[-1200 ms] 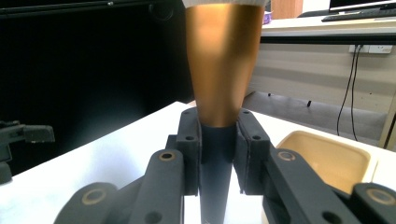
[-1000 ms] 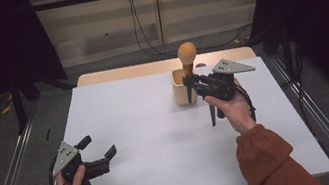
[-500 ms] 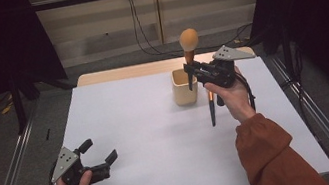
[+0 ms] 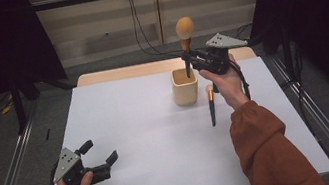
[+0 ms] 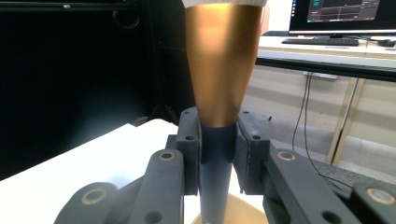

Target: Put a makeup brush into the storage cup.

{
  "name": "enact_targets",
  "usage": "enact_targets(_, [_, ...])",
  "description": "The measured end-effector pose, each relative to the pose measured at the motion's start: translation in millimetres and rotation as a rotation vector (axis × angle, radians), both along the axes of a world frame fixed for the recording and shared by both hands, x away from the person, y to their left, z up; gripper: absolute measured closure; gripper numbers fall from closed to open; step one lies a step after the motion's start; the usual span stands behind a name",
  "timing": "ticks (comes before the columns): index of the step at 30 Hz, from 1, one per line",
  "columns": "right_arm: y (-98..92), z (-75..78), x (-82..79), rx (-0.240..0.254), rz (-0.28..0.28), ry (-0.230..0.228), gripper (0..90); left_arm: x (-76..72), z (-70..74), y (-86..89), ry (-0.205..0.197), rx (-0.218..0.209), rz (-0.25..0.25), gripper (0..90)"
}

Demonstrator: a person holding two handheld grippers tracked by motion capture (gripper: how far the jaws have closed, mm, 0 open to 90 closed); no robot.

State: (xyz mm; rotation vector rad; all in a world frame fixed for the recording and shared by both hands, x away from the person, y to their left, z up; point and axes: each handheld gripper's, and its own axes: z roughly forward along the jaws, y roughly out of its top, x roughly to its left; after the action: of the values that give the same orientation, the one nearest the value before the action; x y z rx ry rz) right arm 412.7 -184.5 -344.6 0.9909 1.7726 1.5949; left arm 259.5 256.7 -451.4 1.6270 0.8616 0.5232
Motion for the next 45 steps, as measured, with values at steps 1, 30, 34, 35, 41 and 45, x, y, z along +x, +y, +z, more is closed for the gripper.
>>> enact_targets(1, [0.3,-0.1,1.9,0.002,-0.004,0.001,75.4,-0.1,0.0,-0.1,-0.002,-0.002,0.002,2.1])
enact_targets(30, [-2.5,-44.2,26.1,-0.016,-0.029,0.077,75.3,1.3,-1.8,2.9,-0.005,0.021,-0.013,2.1])
enact_targets(34, [-4.6,-53.2,26.7,-0.017,-0.037,0.082,75.3,1.3,-2.1,2.9,-0.007,0.027,-0.011,2.2])
enact_targets(35, [-5.1,-55.0,26.5,-0.016,-0.037,0.086,75.3,1.3,-2.0,2.3,-0.007,0.027,-0.012,2.1])
enact_targets(41, [-6.9,-61.2,25.4,-0.025,-0.029,0.095,75.3,1.7,-3.0,3.2,-0.007,0.027,-0.009,2.1])
enact_targets(45, [-8.5,-65.6,24.3,-0.029,-0.033,0.099,75.3,2.4,-3.7,2.5,-0.007,0.029,-0.015,1.9])
